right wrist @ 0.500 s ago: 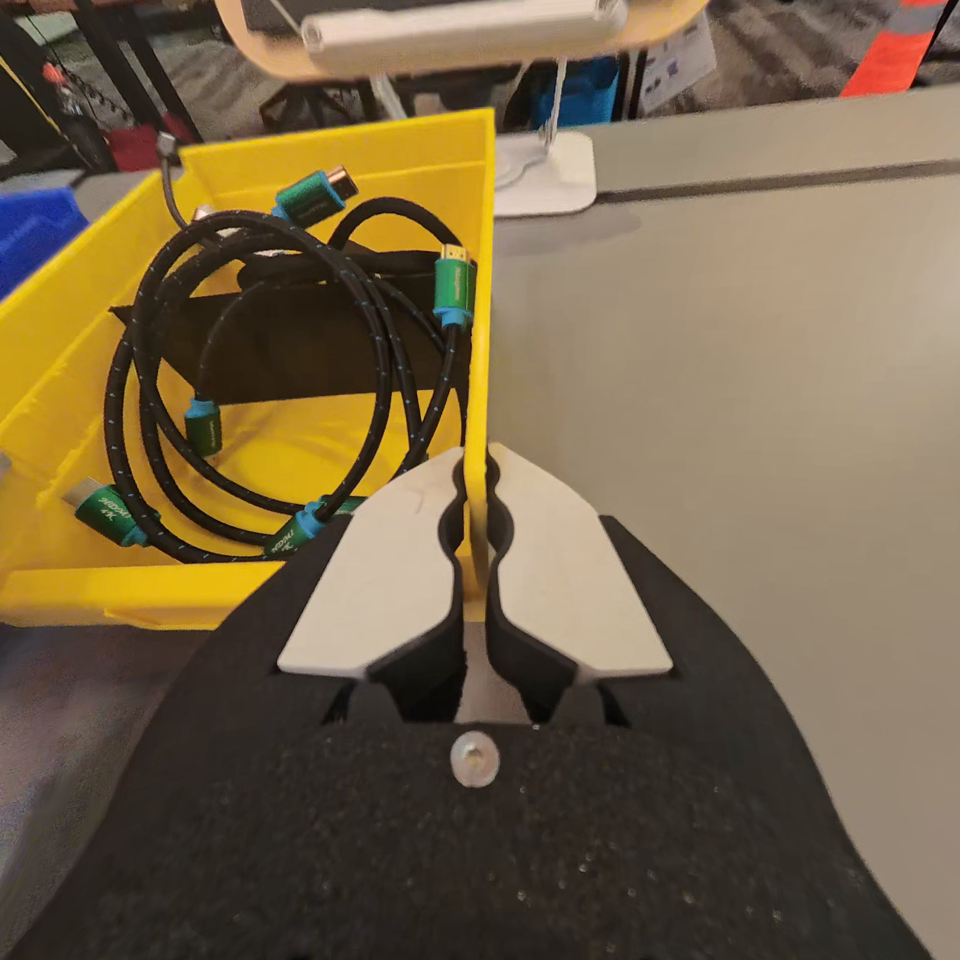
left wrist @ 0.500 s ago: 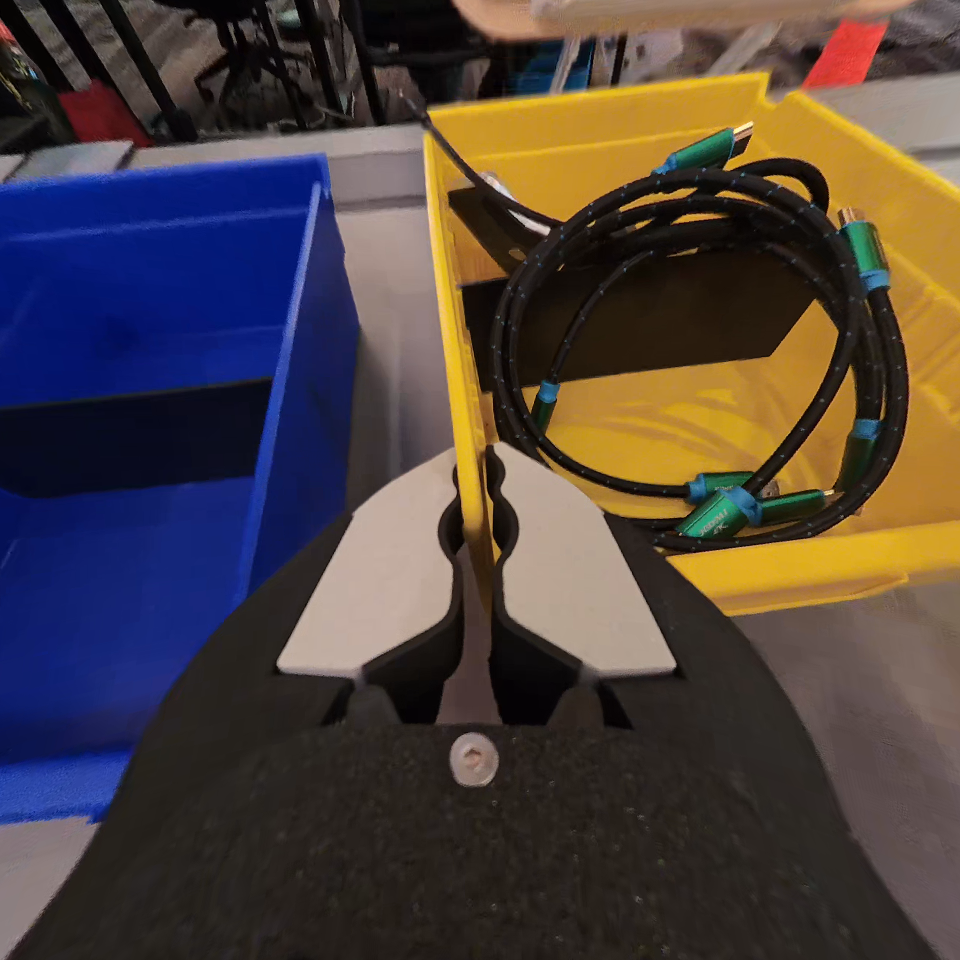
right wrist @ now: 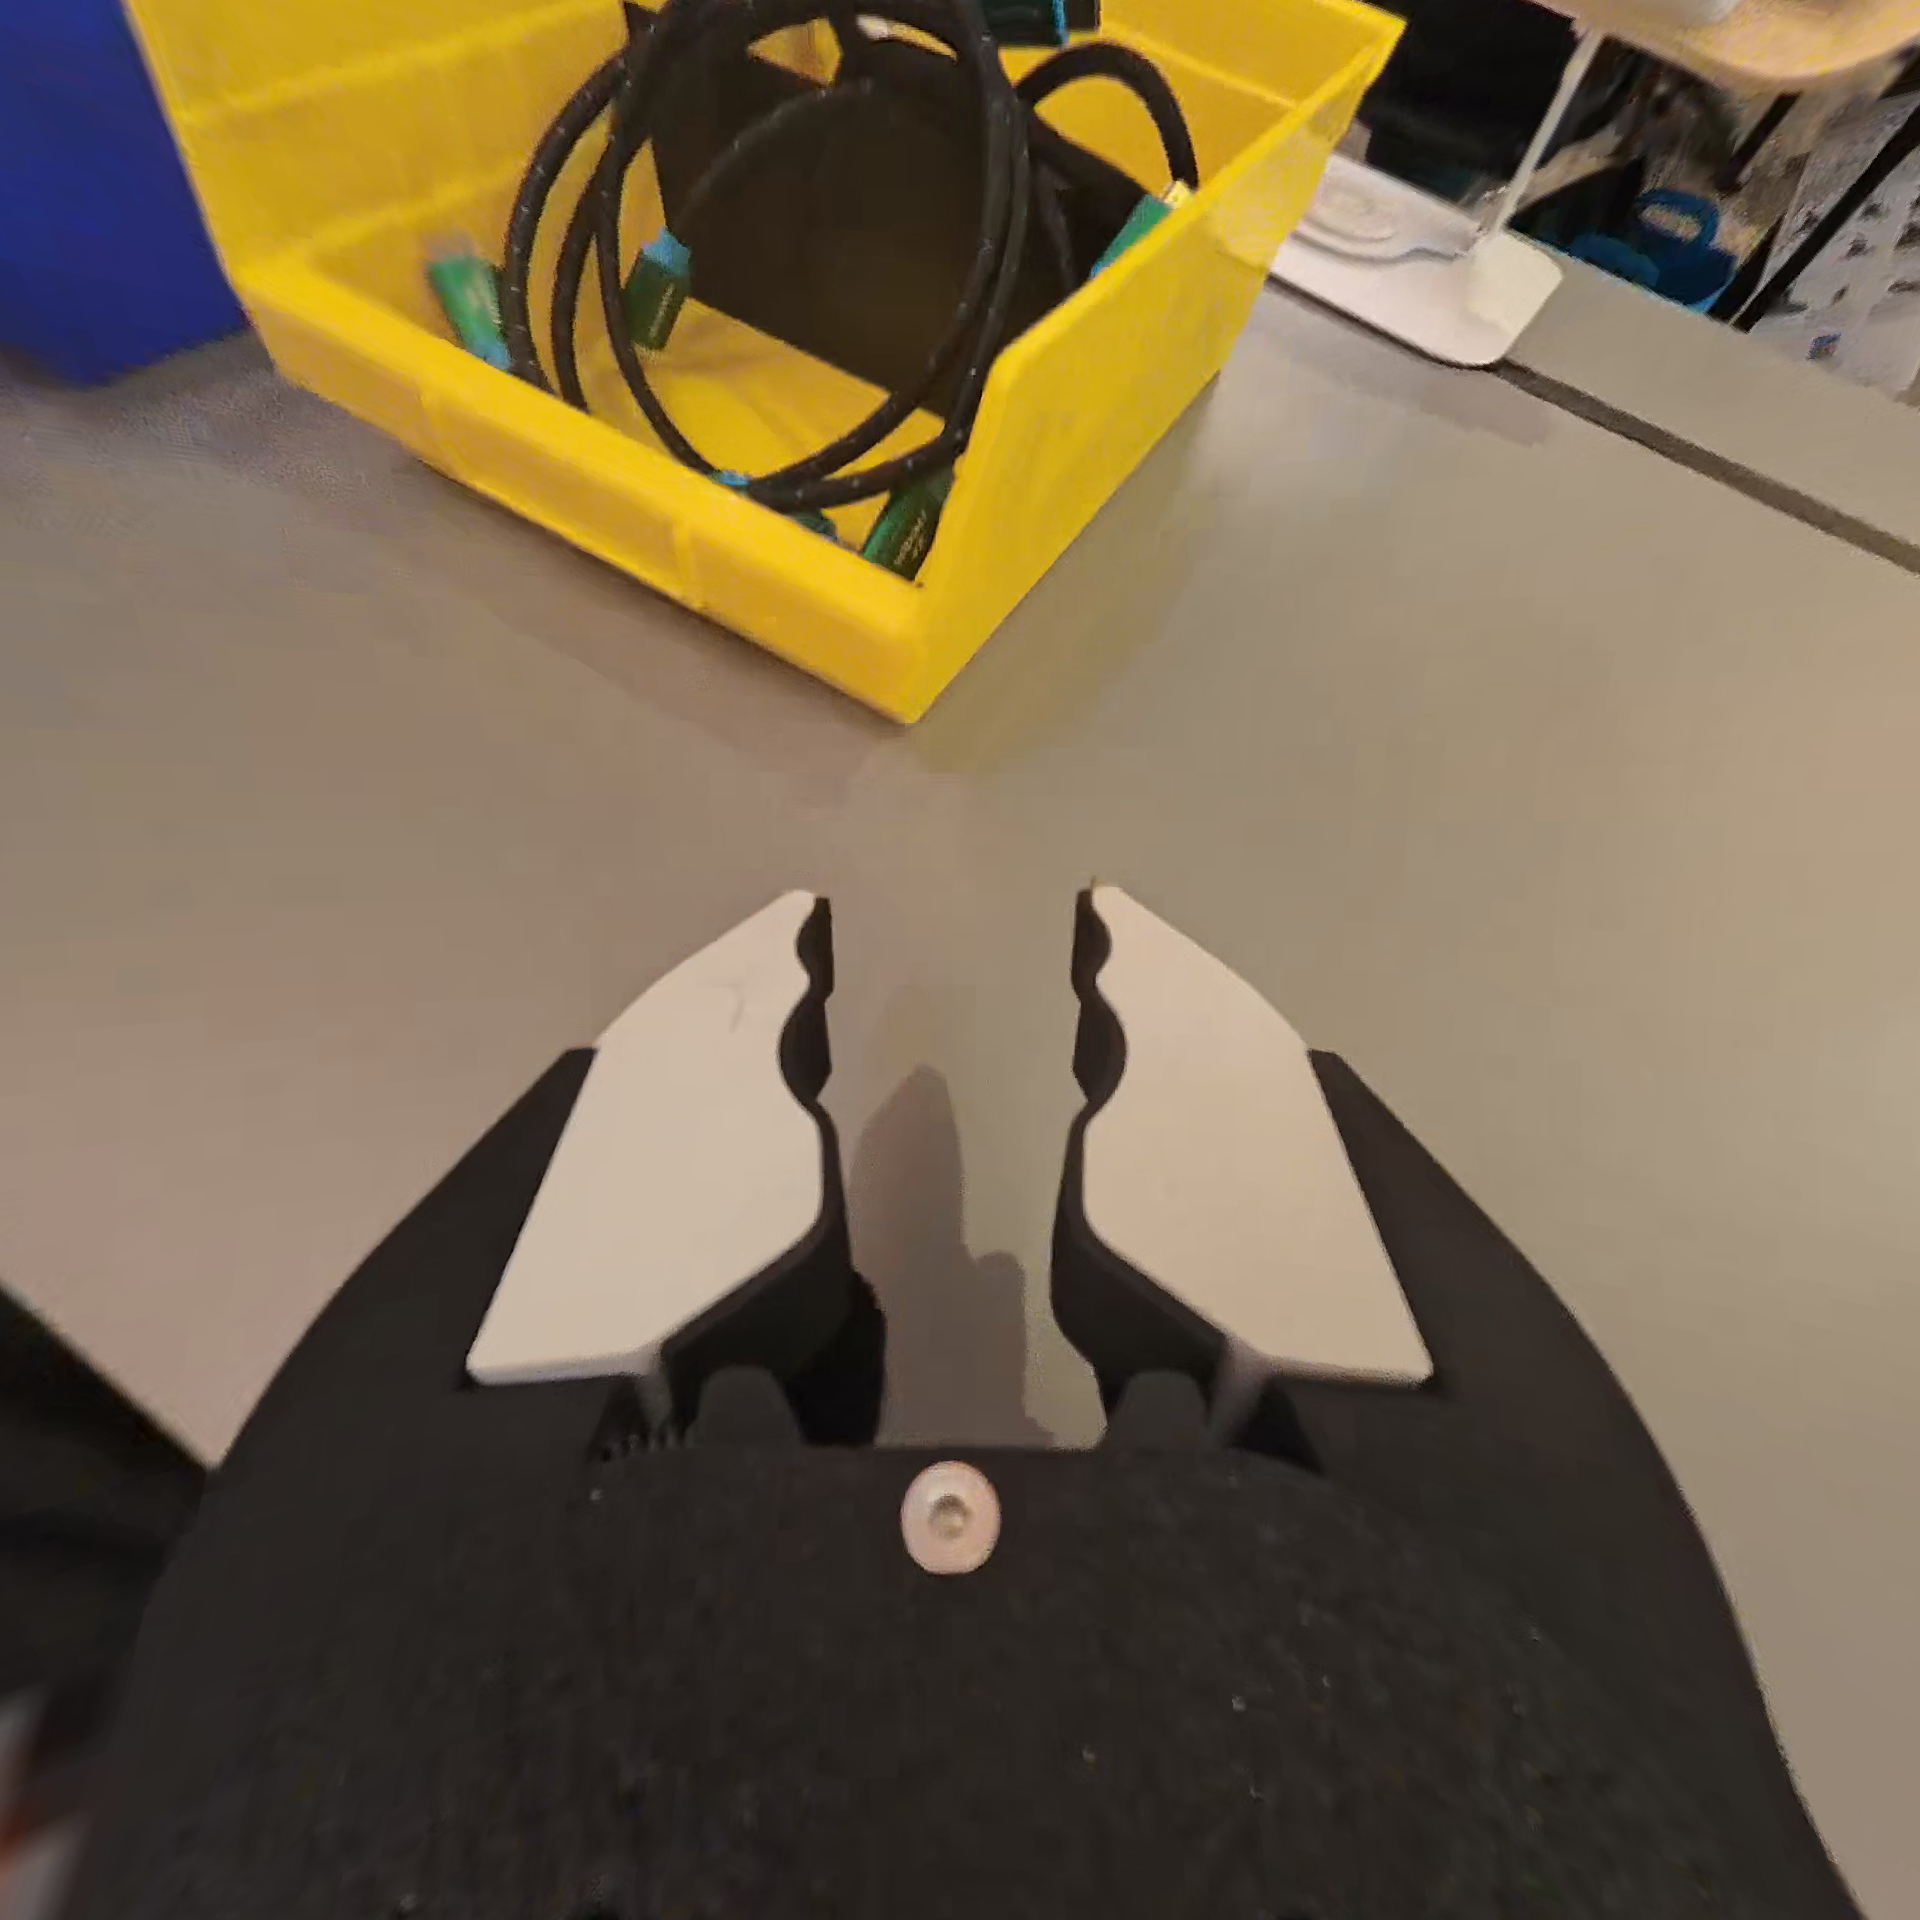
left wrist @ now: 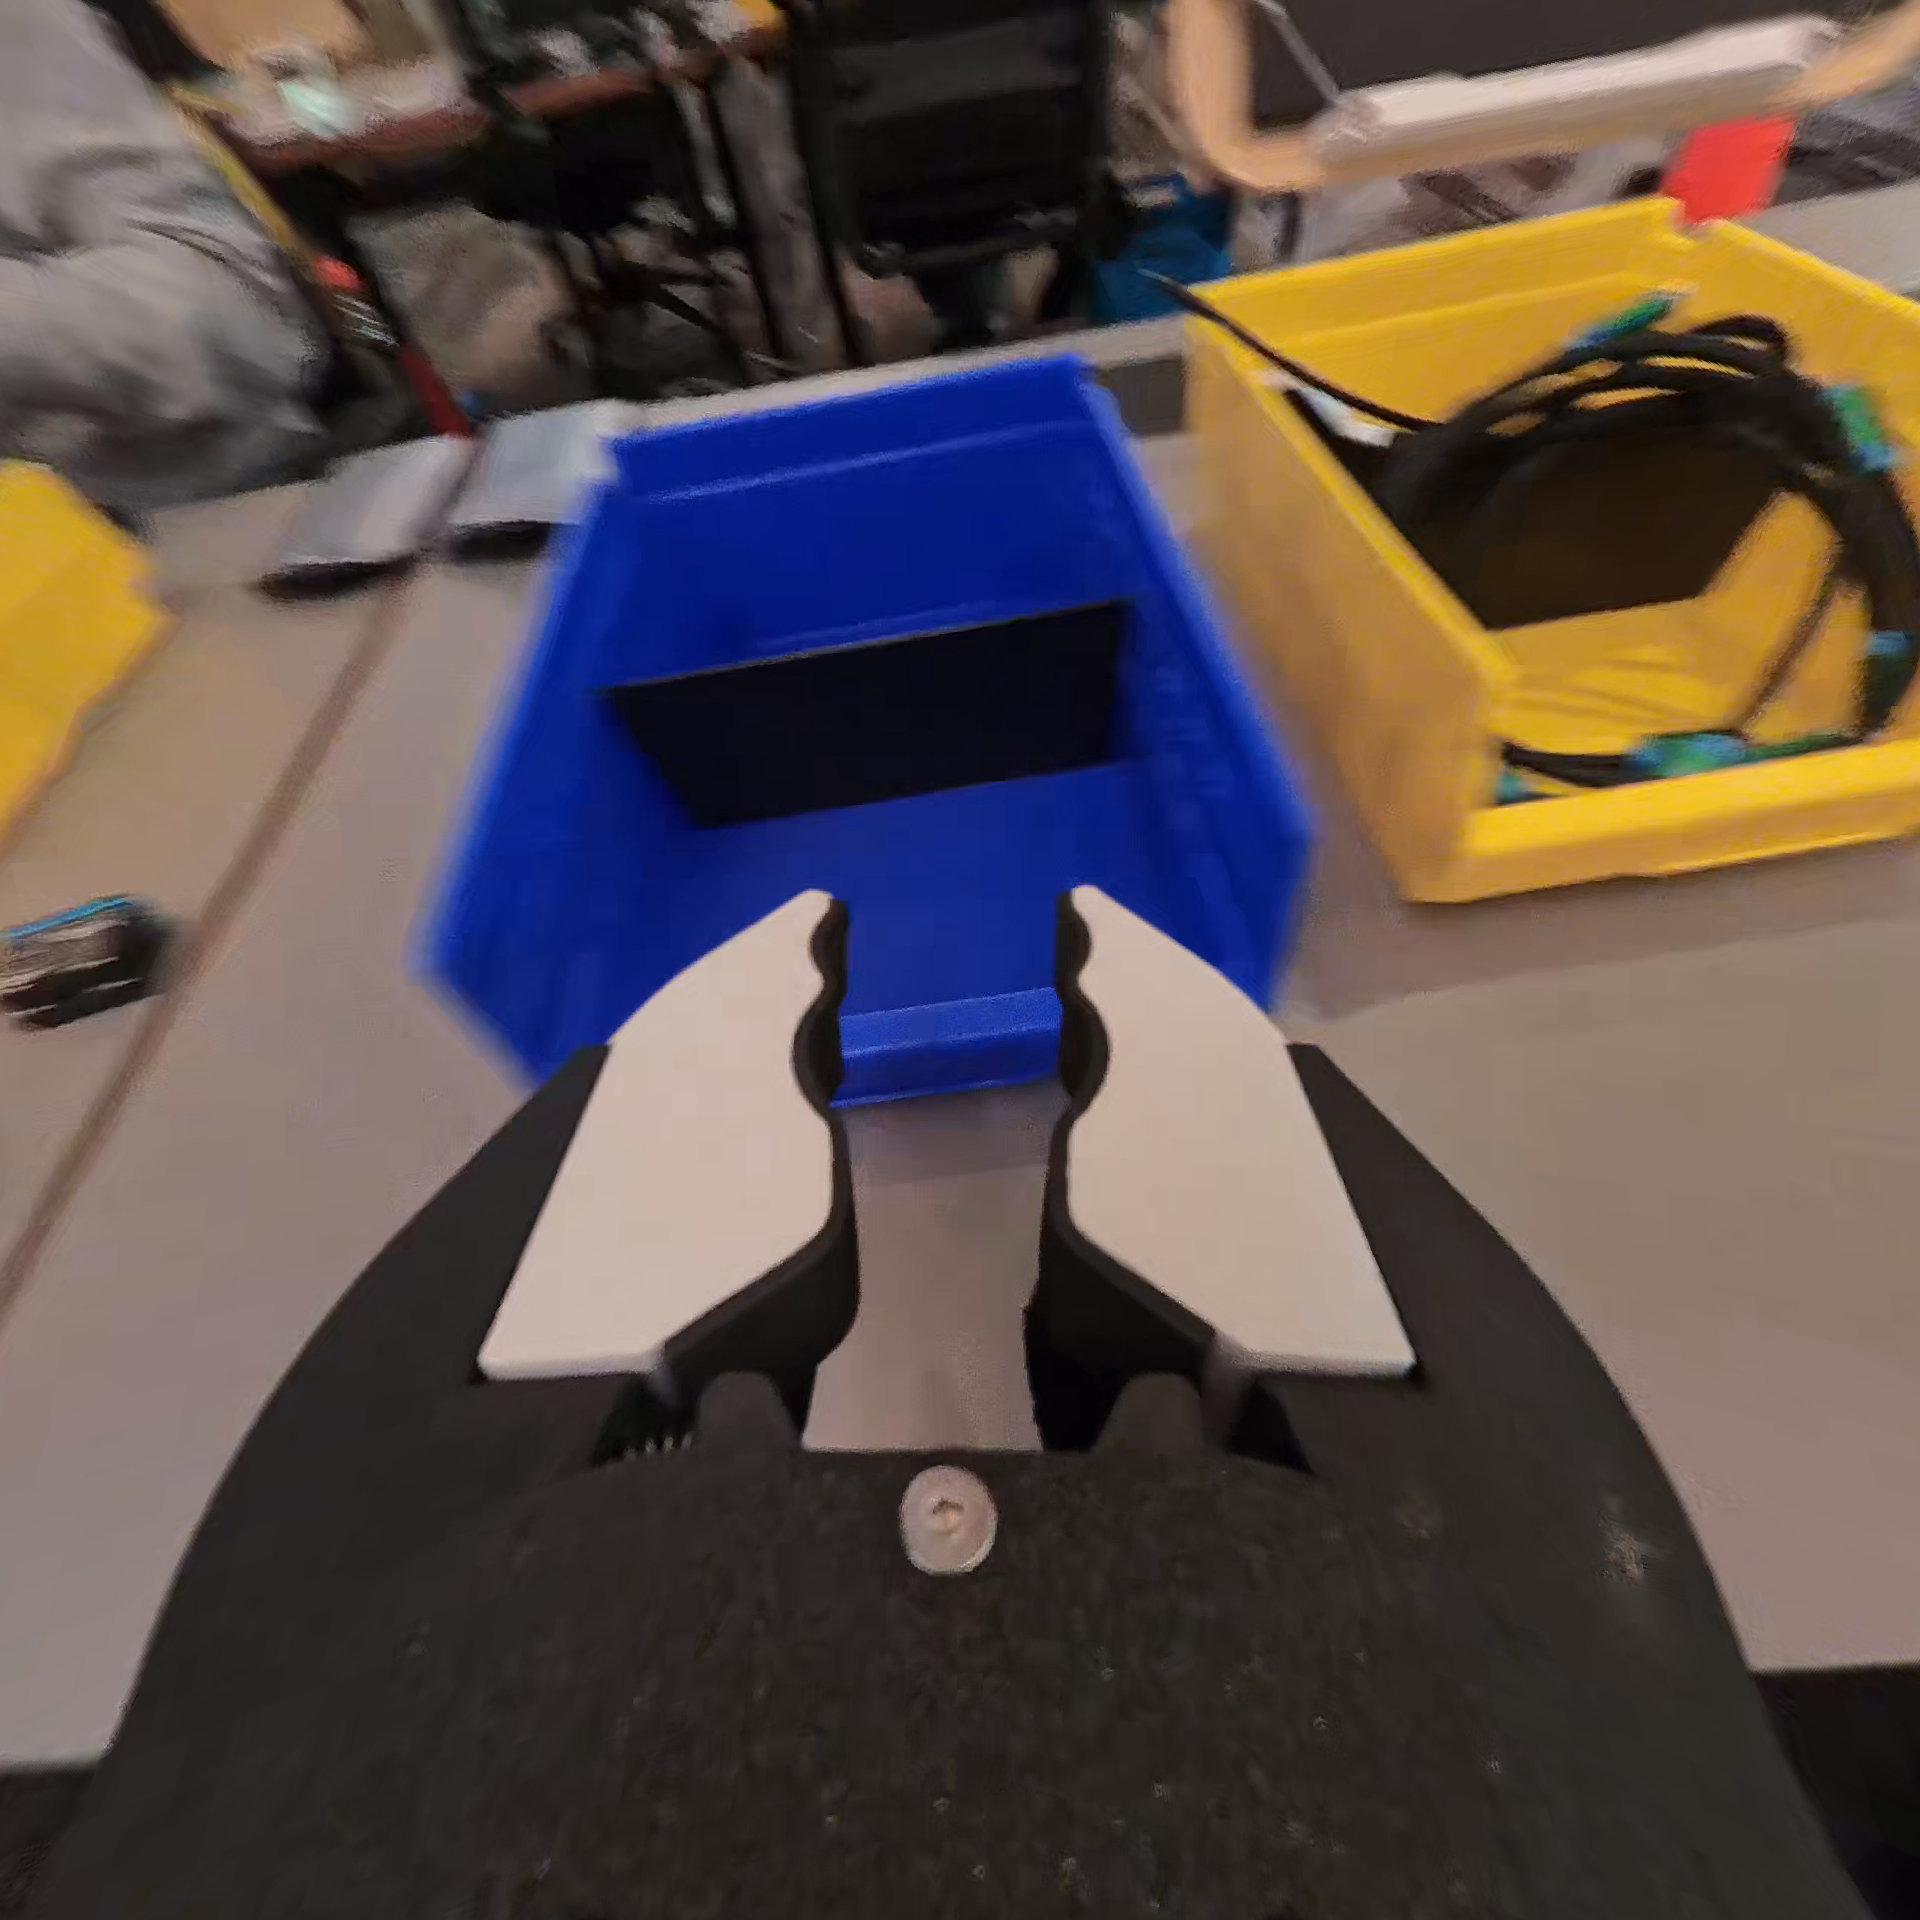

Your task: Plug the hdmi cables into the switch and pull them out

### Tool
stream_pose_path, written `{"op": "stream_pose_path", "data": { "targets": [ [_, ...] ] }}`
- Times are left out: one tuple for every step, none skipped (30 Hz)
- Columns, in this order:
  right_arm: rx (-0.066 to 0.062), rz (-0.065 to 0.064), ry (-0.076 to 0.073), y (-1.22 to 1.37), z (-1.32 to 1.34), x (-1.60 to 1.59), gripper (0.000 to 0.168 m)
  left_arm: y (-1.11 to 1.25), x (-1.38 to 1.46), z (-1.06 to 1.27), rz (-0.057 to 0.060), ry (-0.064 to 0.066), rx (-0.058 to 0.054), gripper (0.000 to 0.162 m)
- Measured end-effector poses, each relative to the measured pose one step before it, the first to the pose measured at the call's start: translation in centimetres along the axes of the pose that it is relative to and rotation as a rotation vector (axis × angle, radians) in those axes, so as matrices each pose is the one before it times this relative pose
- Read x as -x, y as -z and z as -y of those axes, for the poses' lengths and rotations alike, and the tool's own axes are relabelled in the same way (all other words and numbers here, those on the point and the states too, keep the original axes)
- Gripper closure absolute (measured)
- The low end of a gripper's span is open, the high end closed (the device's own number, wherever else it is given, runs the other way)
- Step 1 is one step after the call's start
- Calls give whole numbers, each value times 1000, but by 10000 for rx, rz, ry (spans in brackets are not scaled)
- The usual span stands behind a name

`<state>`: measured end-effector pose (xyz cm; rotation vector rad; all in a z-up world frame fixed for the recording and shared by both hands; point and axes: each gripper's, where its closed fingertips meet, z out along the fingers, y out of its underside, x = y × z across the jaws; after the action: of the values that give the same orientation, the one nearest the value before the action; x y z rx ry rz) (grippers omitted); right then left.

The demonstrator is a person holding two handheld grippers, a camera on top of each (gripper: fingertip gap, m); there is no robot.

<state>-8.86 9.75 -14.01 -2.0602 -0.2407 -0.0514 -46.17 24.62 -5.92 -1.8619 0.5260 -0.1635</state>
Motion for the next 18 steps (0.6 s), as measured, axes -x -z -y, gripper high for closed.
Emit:
{"op": "stream_pose_path", "data": {
  "targets": [
    [-292, 78, -59, 1165, -27, 315, 127, 688, 3004, -352, 563, 108, -185, 132],
    [-290, 157, -61, 1004, 354, 461, 127, 83, 2654, -692, 359, 275, 128, 134],
    [-227, 99, -7, 741, 446, 413, 127, -270, 1907, -587, -2, 331, 224, 134],
    [-151, 33, 93, 393, 349, 376, 128, -326, 1113, 34, -289, 221, -139, 135],
    [14, -20, 195, 42, 91, 341, 130, -464, 857, 281, -210, 173, -387, 137],
    [90, -11, 197, -161, 0, 378, 130, -731, 922, -172, -38, 345, -79, 137],
    [56, 80, 130, -273, 50, 534, 130, -990, 443, -695, -256, 483, 357, 137],
    [79, 170, 64, -294, 22, 691, 130, -1065, -110, -714, -516, 400, 412, 132],
    [96, 152, 18, -249, 20, 686, 129, -1058, 2, -501, -359, 211, 219, 121],
    [55, 128, 12, -200, 69, 659, 128, -993, 425, -374, -4, 36, 91, 118],
    [15, 160, 8, -195, 97, 724, 128, -933, 485, -293, 96, -62, 74, 120],
    [52, 227, -5, -229, 2, 850, 128, -837, 292, -194, 42, -61, 64, 121],
    [66, 213, -9, -273, -26, 833, 128, -653, 273, -47, 78, -21, 31, 125],
    [55, 191, 15, -335, -29, 808, 129, -430, -25, 79, -77, 38, -3, 134],
    [79, 182, 52, -408, 2, 802, 130, -230, -192, 54, -130, 121, 40, 156],
    [93, 142, 62, -481, 71, 778, 131, -50, 16, -32, 87, 143, 116, 160],
    [84, 100, 23, -570, 236, 725, 133, 111, -99, -70, 84, 88, 76, 160],
    [56, 76, -52, -654, 452, 727, 135, 192, -233, -138, 51, 39, 1, 159]
  ]
}}
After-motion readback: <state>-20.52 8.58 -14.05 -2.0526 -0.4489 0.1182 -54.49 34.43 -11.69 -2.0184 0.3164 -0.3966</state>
